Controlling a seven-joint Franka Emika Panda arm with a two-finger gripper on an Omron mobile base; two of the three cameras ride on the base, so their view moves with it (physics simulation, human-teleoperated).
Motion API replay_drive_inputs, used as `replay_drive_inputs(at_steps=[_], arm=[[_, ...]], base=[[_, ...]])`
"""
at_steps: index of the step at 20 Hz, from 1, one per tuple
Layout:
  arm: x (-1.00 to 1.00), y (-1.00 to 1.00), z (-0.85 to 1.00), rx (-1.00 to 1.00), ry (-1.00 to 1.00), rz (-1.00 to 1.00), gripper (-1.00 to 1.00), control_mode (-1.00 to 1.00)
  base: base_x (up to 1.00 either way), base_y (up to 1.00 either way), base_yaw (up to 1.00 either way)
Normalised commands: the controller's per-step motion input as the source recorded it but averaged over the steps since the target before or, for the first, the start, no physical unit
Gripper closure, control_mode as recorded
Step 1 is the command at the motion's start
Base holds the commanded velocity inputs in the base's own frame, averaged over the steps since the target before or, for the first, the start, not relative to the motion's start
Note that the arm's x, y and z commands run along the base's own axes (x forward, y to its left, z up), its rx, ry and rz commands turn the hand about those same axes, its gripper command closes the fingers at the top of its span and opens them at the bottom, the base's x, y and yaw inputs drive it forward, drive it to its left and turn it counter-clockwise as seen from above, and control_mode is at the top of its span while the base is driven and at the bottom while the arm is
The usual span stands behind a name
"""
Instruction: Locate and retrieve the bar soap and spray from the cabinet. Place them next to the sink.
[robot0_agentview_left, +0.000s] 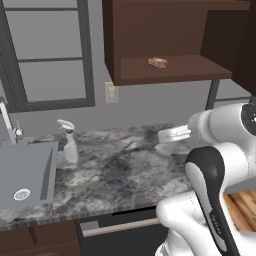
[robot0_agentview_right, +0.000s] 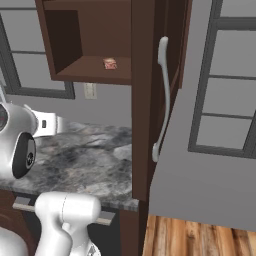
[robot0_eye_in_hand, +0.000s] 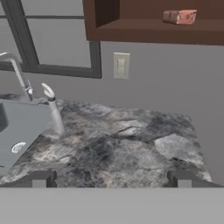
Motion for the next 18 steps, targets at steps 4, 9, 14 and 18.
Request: replay_drive_inputs(at_steps=[4,9,14,18], arm=[[0.0,-0.21,0.0,0.0,0.0,0.01,-1.0,-1.0],[-0.01,-0.25,0.1,0.0,0.0,0.0,-1.0,-1.0],[0.0,-0.18,0.05,0.0,0.0,0.0,-1.0,-1.0],[0.0,-0.12,0.02,0.0,0.0,0.0,-1.0,-1.0]], base=[[0.0,0.0,0.0],[0.0,0.0,0.0],[0.0,0.0,0.0],[0.0,0.0,0.0]])
